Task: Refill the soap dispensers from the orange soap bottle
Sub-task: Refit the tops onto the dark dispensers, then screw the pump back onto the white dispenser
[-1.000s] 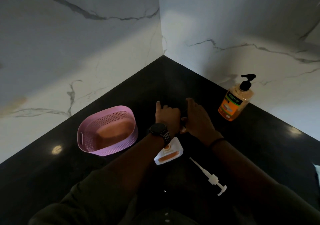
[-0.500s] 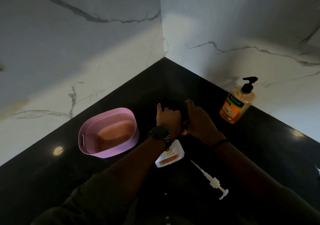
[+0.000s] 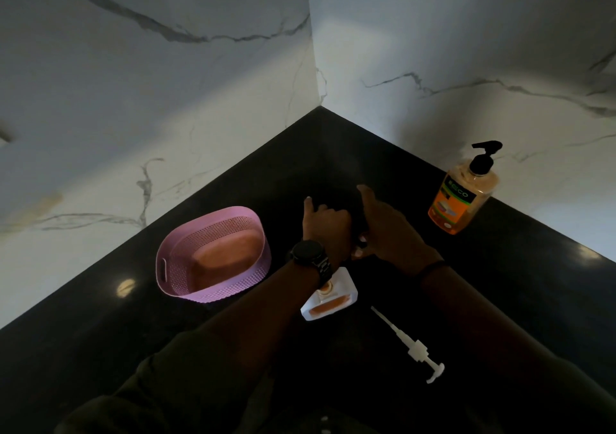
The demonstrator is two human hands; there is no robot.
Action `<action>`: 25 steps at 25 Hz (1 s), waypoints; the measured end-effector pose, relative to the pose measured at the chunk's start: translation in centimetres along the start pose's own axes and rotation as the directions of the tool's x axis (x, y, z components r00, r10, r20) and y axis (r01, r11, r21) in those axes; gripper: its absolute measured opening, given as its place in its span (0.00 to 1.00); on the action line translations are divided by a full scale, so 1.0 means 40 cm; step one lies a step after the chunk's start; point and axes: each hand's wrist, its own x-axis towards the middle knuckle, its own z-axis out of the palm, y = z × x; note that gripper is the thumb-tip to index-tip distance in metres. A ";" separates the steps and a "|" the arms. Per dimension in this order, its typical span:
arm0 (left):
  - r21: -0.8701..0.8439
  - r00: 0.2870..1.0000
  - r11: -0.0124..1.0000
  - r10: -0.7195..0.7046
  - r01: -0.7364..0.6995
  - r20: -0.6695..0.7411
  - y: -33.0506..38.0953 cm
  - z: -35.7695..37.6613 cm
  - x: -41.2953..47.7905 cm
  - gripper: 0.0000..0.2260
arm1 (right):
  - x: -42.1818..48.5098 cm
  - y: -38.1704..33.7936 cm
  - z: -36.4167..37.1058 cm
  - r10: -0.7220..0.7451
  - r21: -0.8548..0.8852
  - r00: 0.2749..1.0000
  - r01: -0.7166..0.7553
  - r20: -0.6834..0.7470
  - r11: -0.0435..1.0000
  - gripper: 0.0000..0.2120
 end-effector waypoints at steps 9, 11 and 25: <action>0.040 0.996 0.998 -0.047 0.050 -0.069 0.016 0.010 -0.016 0.14 | 0.002 -0.043 0.076 0.307 0.192 0.917 -0.264 -0.256 0.945 0.47; 0.050 0.995 0.996 -0.065 0.068 -0.077 0.022 0.006 -0.019 0.13 | 0.007 -0.046 0.073 0.329 0.235 0.910 -0.273 -0.252 0.933 0.48; -0.424 0.881 0.906 -0.193 -0.009 -0.431 -0.013 0.060 -0.300 0.29 | -0.528 0.132 0.107 0.425 0.398 0.892 -0.449 0.151 0.800 0.35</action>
